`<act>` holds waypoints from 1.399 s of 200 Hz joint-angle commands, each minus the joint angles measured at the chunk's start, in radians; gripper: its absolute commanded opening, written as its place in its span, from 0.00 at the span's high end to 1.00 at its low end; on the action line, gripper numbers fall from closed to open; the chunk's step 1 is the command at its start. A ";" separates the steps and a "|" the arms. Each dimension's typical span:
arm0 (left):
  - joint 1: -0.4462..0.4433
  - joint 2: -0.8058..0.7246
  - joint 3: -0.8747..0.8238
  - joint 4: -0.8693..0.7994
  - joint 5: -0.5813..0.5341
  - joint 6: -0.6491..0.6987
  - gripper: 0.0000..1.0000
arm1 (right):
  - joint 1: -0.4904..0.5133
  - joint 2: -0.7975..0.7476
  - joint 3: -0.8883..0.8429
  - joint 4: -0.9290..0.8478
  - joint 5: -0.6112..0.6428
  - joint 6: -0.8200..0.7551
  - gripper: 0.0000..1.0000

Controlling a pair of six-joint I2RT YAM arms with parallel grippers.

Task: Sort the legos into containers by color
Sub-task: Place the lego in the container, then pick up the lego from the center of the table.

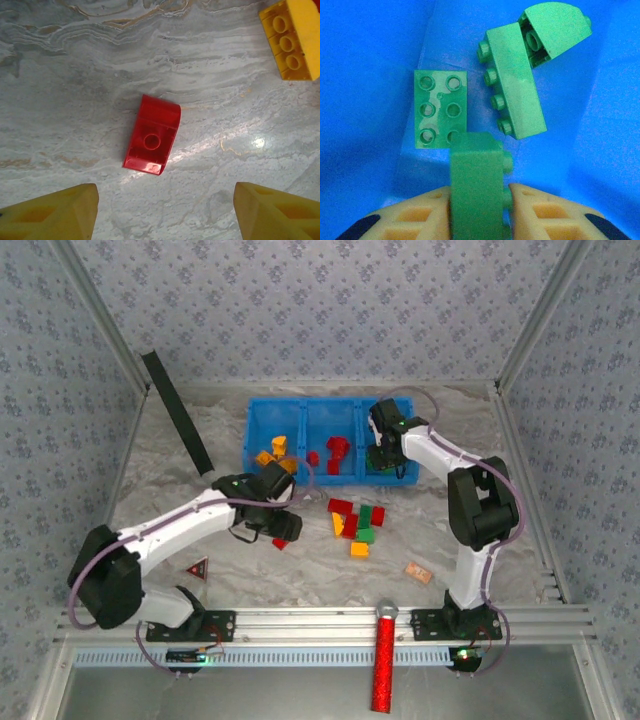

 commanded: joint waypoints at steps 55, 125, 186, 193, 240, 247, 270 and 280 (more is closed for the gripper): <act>-0.105 0.175 0.198 0.129 0.023 -0.197 0.28 | -0.003 -0.035 0.017 0.003 0.026 -0.022 0.60; -0.138 0.366 0.283 0.180 0.046 -0.293 0.30 | 0.031 -0.146 0.007 -0.023 0.041 -0.021 0.60; -0.138 0.489 0.345 0.188 0.089 -0.294 0.32 | 0.046 -0.285 -0.087 -0.048 0.055 0.009 0.58; -0.138 0.499 0.346 0.186 0.092 -0.294 0.32 | 0.046 -0.300 -0.101 -0.048 0.057 0.013 0.58; -0.134 0.527 0.330 0.187 0.083 -0.299 0.36 | 0.049 -0.377 -0.187 -0.042 0.051 0.040 0.58; -0.134 0.529 0.329 0.186 0.085 -0.299 0.37 | 0.051 -0.386 -0.202 -0.040 0.048 0.045 0.58; -0.129 0.533 0.322 0.189 0.086 -0.299 0.42 | 0.058 -0.406 -0.241 -0.045 0.048 0.055 0.58; -0.126 0.533 0.315 0.192 0.087 -0.300 0.45 | 0.063 -0.412 -0.249 -0.051 0.051 0.056 0.57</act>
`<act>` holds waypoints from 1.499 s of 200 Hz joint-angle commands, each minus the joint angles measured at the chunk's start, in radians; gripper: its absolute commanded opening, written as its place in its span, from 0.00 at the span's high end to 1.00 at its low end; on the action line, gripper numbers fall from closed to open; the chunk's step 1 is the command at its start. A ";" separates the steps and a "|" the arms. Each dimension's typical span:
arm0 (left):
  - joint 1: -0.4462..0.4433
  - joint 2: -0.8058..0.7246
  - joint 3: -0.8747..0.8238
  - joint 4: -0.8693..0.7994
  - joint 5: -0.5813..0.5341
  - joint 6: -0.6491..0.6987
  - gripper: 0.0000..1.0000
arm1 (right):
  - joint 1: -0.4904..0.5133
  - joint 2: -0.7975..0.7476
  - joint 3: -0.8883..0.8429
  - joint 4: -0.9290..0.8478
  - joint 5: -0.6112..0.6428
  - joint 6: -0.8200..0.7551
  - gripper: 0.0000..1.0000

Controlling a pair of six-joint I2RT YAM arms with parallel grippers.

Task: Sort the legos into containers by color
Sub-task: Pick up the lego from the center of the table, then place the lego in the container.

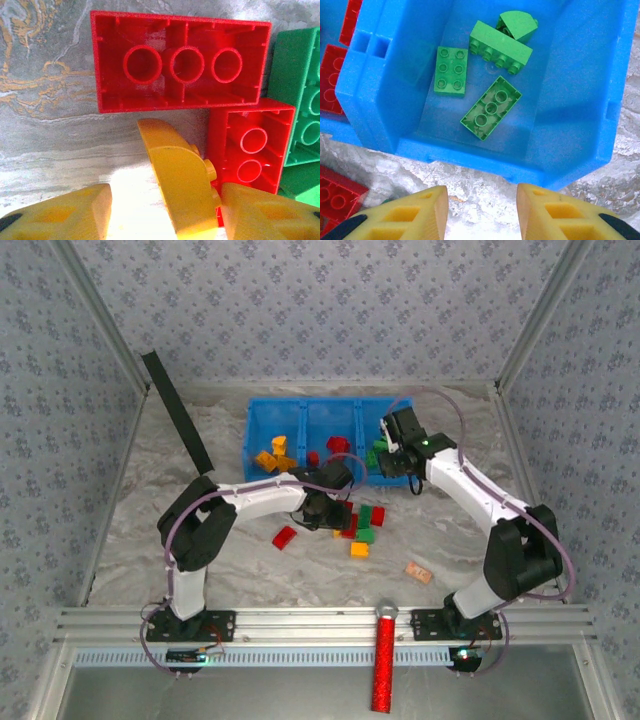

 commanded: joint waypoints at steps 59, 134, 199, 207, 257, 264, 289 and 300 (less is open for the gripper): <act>0.034 -0.002 -0.041 0.033 0.020 0.004 0.53 | 0.049 -0.067 -0.056 -0.070 0.033 0.038 0.57; 0.060 0.011 -0.044 0.038 0.020 0.038 0.78 | 0.121 -0.141 -0.085 -0.146 0.060 0.093 0.55; 0.092 -0.158 -0.025 -0.063 -0.022 0.106 0.85 | 0.228 -0.197 -0.165 -0.145 -0.003 0.246 0.54; 0.101 -0.189 -0.011 -0.085 -0.028 0.120 0.85 | 0.252 -0.190 -0.166 -0.132 -0.009 0.270 0.54; 0.199 -0.339 0.066 -0.184 -0.082 0.212 0.84 | 0.345 -0.070 -0.104 -0.087 -0.015 0.357 0.53; 0.220 -0.351 0.069 -0.186 -0.087 0.224 0.84 | 0.350 -0.049 -0.088 -0.090 -0.011 0.348 0.53; 0.301 -0.374 0.071 -0.168 -0.098 0.253 0.84 | 0.371 0.019 -0.030 -0.079 -0.026 0.234 0.50; 0.336 -0.370 0.074 -0.163 -0.107 0.259 0.84 | 0.396 0.044 -0.013 -0.067 -0.031 0.123 0.47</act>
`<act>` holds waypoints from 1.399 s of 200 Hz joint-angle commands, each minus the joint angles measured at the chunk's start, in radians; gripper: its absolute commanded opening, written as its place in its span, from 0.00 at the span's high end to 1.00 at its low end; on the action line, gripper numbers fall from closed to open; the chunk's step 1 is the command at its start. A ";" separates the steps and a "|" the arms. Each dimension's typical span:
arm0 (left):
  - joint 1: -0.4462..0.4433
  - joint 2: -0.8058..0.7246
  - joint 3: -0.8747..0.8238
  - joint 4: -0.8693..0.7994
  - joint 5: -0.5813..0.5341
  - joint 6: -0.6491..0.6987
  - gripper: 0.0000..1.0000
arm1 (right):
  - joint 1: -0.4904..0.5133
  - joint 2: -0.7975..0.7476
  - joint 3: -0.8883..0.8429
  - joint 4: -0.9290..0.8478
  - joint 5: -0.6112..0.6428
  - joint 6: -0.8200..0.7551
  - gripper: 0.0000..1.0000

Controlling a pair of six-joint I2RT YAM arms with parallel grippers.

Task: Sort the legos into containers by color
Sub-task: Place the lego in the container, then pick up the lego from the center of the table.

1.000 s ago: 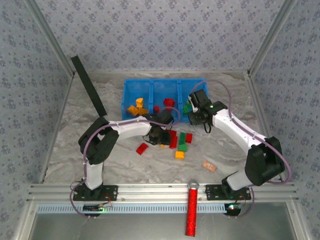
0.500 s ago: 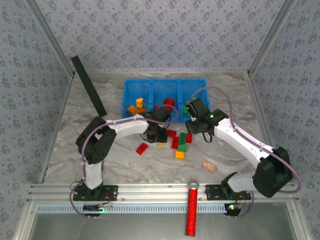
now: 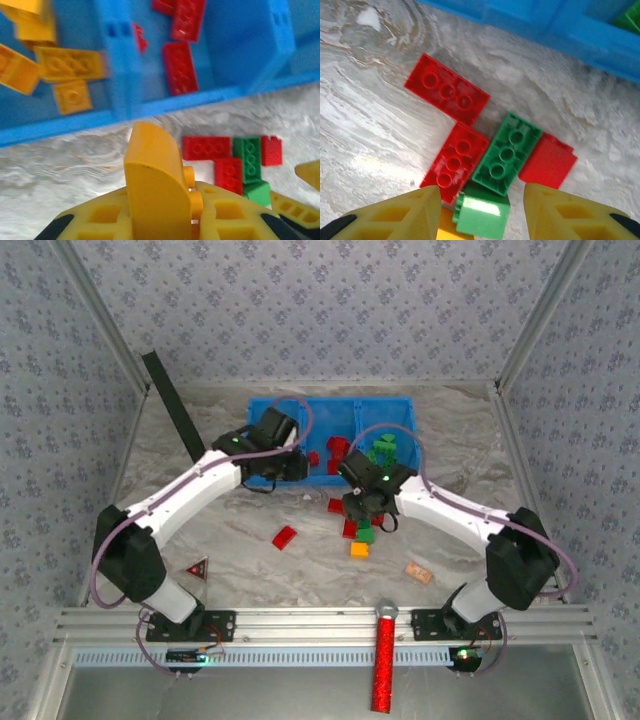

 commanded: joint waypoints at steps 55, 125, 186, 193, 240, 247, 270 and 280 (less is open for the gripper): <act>0.184 0.119 0.070 0.014 -0.008 0.097 0.83 | 0.085 0.211 0.249 -0.122 0.072 -0.500 0.44; 0.226 0.373 0.192 0.053 0.032 0.103 0.83 | 0.063 0.294 0.291 -0.111 0.033 -0.628 0.41; 0.227 0.416 0.244 0.027 0.035 0.102 0.62 | 0.014 0.349 0.306 -0.106 -0.009 -0.657 0.40; 0.227 0.415 0.249 0.026 0.035 0.103 0.57 | 0.010 0.358 0.305 -0.106 -0.009 -0.659 0.40; 0.227 0.390 0.271 -0.001 0.044 0.115 0.44 | -0.006 0.409 0.305 -0.096 -0.004 -0.672 0.40; 0.228 0.383 0.271 -0.003 0.048 0.117 0.44 | -0.006 0.413 0.306 -0.091 0.000 -0.674 0.40; 0.227 0.352 0.268 -0.007 0.060 0.121 0.43 | -0.001 0.427 0.306 -0.070 0.033 -0.694 0.39; 0.227 0.337 0.263 -0.006 0.067 0.124 0.43 | -0.002 0.435 0.312 -0.069 0.039 -0.699 0.38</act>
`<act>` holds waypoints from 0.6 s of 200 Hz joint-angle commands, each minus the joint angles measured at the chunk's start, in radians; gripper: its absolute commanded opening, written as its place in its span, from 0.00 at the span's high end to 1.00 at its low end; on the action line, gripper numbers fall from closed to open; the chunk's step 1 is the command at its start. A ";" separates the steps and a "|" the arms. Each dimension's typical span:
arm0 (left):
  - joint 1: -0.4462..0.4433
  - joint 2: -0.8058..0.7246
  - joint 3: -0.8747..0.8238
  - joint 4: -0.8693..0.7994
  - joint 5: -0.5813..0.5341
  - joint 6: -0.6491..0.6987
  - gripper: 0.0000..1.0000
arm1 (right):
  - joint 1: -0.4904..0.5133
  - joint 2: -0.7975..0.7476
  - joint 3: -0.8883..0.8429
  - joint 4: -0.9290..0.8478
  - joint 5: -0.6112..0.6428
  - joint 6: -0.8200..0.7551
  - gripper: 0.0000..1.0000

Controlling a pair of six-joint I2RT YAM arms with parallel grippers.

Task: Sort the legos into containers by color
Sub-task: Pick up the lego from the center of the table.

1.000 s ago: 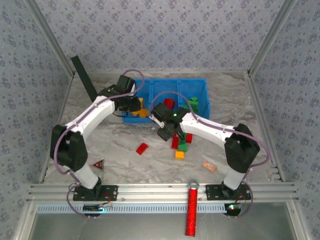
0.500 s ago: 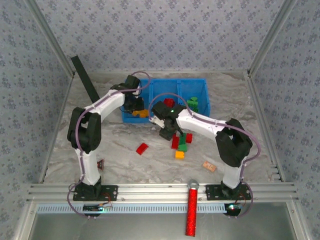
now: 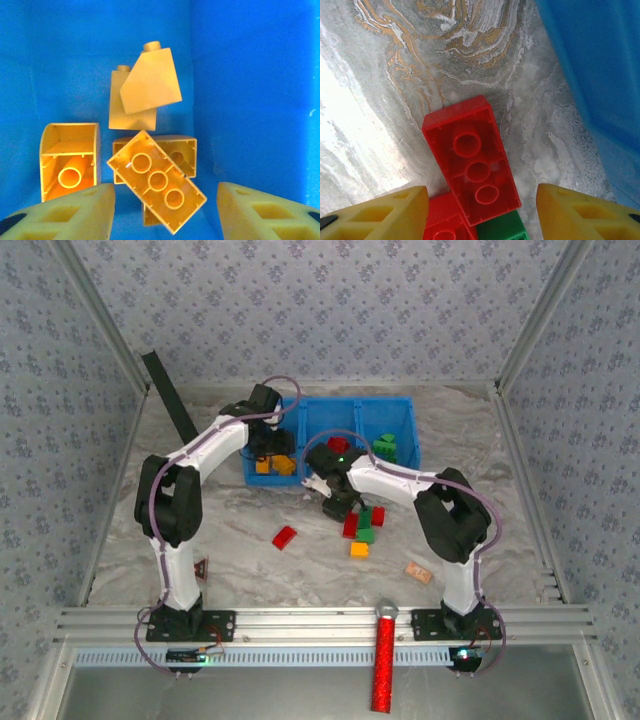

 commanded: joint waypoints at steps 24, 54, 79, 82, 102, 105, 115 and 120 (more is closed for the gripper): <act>0.005 -0.093 0.018 -0.027 0.046 0.024 0.42 | -0.008 0.039 0.039 0.007 0.028 -0.043 0.38; 0.005 -0.127 0.000 -0.032 0.052 0.025 0.42 | -0.012 0.065 0.045 0.012 0.014 -0.043 0.37; 0.005 -0.157 -0.001 -0.047 0.053 0.033 0.41 | -0.014 0.080 0.046 0.015 0.005 -0.041 0.38; 0.005 -0.161 -0.002 -0.050 0.052 0.033 0.41 | -0.015 0.082 0.045 0.015 0.005 -0.039 0.38; 0.005 -0.197 -0.001 -0.073 0.054 0.045 0.41 | -0.014 0.100 0.051 0.009 0.014 -0.037 0.40; 0.005 -0.203 -0.002 -0.075 0.054 0.047 0.40 | -0.014 0.102 0.051 0.009 0.014 -0.038 0.40; 0.005 -0.226 -0.006 -0.084 0.052 0.053 0.39 | -0.014 0.108 0.052 0.008 0.014 -0.038 0.41; 0.006 -0.239 -0.007 -0.089 0.051 0.057 0.39 | -0.014 0.110 0.051 0.007 0.013 -0.037 0.43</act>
